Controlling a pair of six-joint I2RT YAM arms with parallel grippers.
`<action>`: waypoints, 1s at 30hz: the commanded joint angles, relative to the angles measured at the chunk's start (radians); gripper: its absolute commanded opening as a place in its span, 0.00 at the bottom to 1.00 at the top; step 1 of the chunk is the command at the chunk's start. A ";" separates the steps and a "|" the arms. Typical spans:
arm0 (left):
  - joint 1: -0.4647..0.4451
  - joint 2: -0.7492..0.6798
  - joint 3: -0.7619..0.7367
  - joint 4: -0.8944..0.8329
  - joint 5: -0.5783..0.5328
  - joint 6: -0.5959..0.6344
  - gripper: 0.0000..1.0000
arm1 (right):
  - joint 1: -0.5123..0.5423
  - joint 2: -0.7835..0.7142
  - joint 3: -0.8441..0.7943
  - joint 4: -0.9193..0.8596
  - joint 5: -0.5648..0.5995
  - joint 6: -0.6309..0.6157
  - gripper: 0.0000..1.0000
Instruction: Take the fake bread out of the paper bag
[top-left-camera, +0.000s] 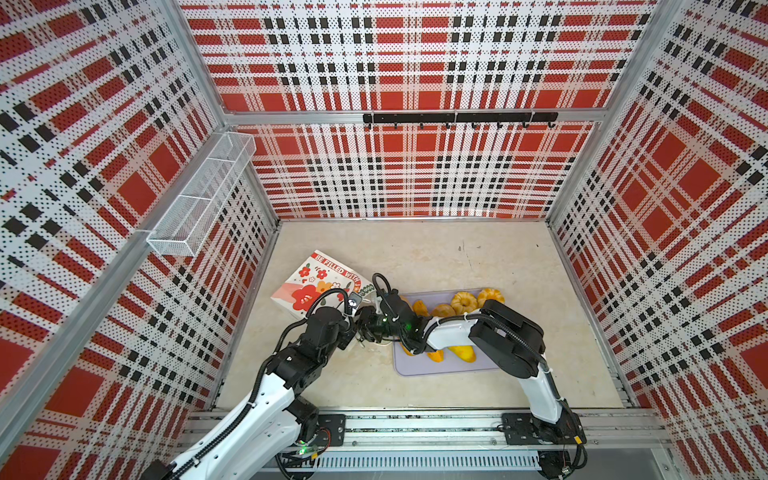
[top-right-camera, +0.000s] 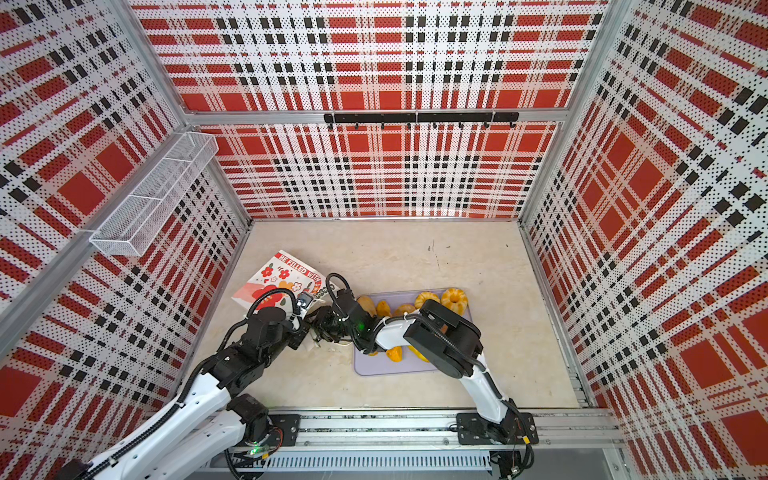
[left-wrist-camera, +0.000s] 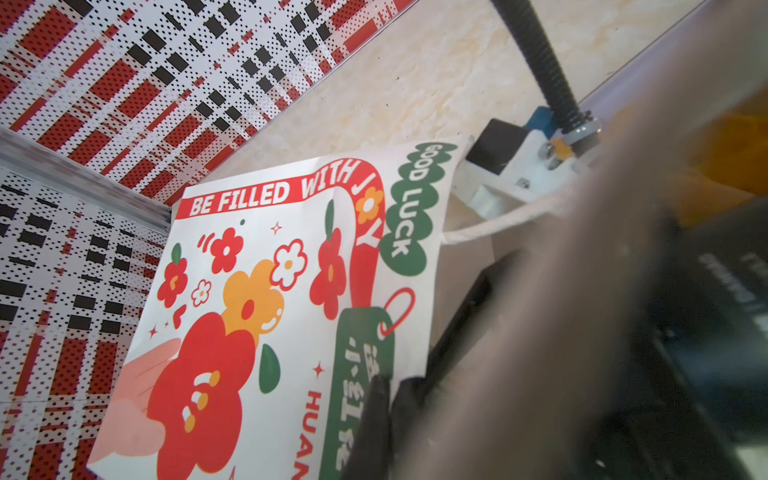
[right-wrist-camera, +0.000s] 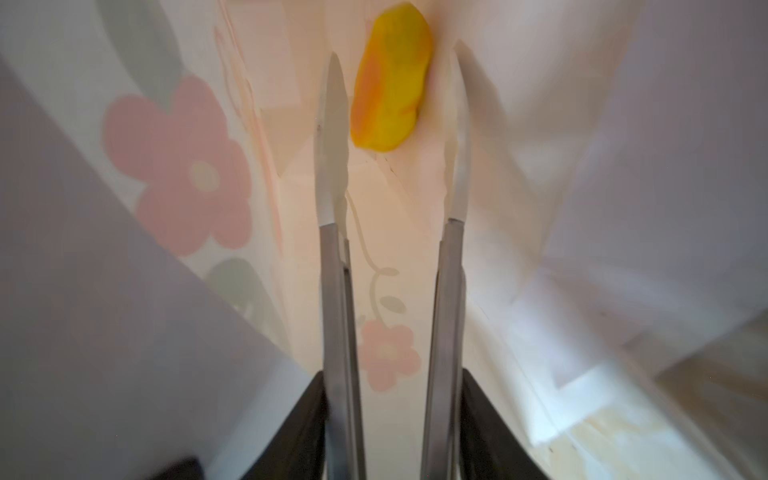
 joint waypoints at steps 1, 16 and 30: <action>-0.013 -0.004 -0.006 0.015 0.009 -0.003 0.00 | -0.009 0.044 0.078 0.094 -0.027 -0.011 0.35; 0.028 -0.003 0.026 0.020 -0.061 -0.084 0.00 | 0.007 -0.416 -0.371 -0.139 0.062 -0.338 0.00; 0.029 -0.084 -0.006 0.028 -0.016 -0.087 0.00 | 0.065 -0.448 -0.287 -0.166 0.038 -0.372 0.18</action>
